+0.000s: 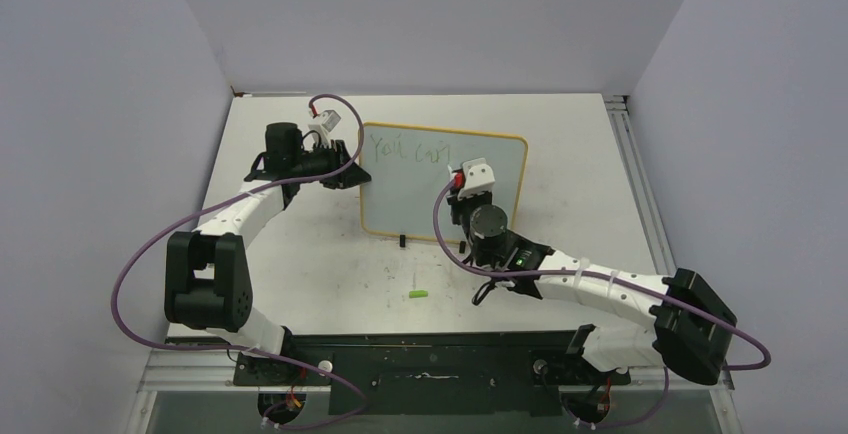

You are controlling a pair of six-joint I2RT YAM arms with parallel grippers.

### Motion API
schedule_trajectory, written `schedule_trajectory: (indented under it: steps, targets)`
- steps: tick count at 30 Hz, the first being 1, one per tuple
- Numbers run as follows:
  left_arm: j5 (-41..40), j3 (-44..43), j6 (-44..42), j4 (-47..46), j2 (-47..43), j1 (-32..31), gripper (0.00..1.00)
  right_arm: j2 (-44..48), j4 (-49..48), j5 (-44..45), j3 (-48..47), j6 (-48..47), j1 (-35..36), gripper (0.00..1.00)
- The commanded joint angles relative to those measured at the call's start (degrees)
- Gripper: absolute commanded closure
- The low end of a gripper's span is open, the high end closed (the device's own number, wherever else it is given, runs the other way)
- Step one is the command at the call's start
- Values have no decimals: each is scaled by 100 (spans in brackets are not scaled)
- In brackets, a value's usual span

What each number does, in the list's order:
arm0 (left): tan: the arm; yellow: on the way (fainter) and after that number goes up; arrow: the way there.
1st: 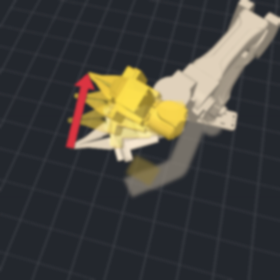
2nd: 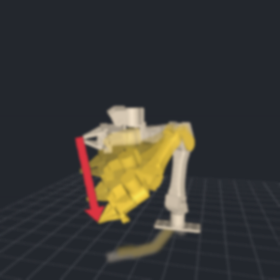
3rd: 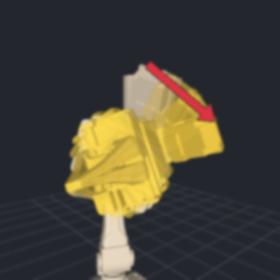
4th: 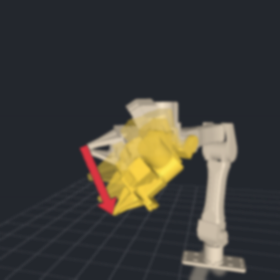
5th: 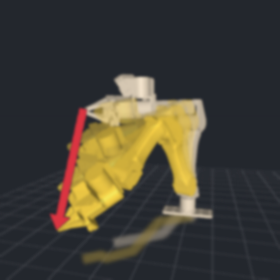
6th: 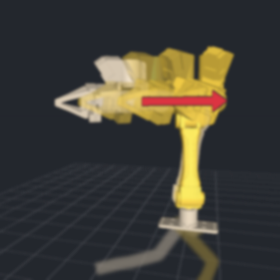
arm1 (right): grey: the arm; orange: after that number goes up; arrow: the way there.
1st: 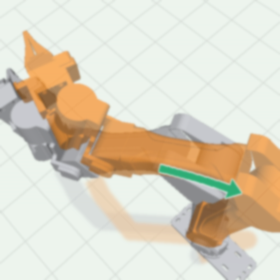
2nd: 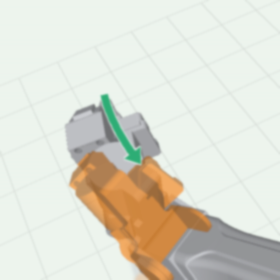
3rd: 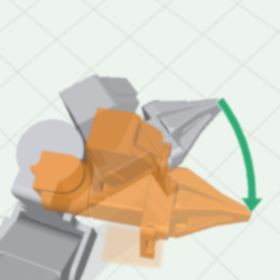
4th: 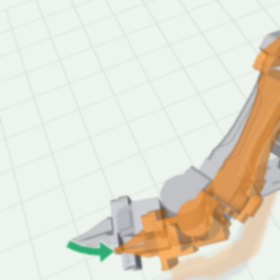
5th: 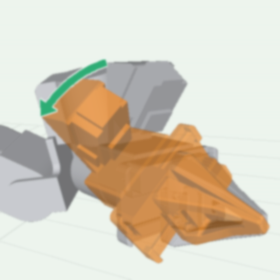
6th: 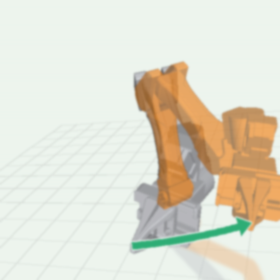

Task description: Write a sentence on the whiteboard

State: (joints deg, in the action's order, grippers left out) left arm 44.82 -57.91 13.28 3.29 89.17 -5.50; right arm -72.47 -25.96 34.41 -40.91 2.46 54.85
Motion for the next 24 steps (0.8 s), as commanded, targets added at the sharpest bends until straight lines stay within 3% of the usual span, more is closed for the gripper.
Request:
schedule_trajectory:
  steps: [1,12,24]
  targets:
    - [124,-238,-27,-56,-70,-39,70,277,96,214,60,22,95,95]
    - [36,-238,-36,-22,-101,-35,70,849,539,224,-228,-71,231,95]
    - [8,-233,-53,-12,-110,-48,70,1314,702,-1438,-41,409,-1050,95]
